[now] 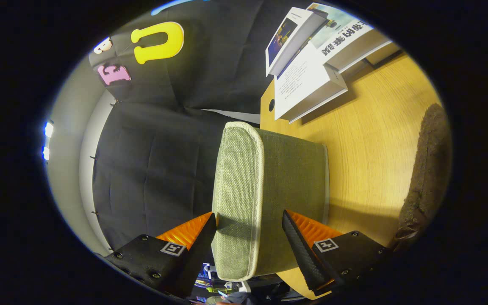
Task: Open the storage box then place both shoes into the box .Put the left shoe in first, then the right shoe, with the right side of both shoes facing outward in a uniform manner.
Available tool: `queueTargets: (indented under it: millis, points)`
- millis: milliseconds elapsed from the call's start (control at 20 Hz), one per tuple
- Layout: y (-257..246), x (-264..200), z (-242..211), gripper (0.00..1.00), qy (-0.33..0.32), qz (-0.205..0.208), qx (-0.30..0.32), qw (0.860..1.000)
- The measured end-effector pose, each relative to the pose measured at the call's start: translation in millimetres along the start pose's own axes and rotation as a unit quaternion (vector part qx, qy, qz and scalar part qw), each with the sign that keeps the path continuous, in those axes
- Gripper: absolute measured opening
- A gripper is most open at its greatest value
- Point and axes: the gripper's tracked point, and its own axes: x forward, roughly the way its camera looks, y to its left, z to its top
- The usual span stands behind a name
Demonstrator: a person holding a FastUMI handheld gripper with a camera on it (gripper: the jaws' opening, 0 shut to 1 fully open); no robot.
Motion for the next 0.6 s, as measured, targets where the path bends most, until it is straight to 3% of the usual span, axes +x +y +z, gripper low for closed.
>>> queueTargets:
  millis: [100, 150, 200, 350, 600]
  points:
    - [11.3, -1.0, 3.5, 0.76, -0.005, 0.015, -0.002, 1.0]
    - [14.4, 0.0, 3.8, 0.59, -0.005, 0.022, 0.001, 1.0]
    - [16.1, -4.0, 4.8, 0.56, -0.002, 0.029, 0.005, 1.0]
    - [19.2, -9.4, 10.5, 0.19, -0.01, 0.029, 0.022, 0.999]
    - [50.8, -18.1, 7.9, 0.19, -0.003, 0.05, -0.011, 0.999]
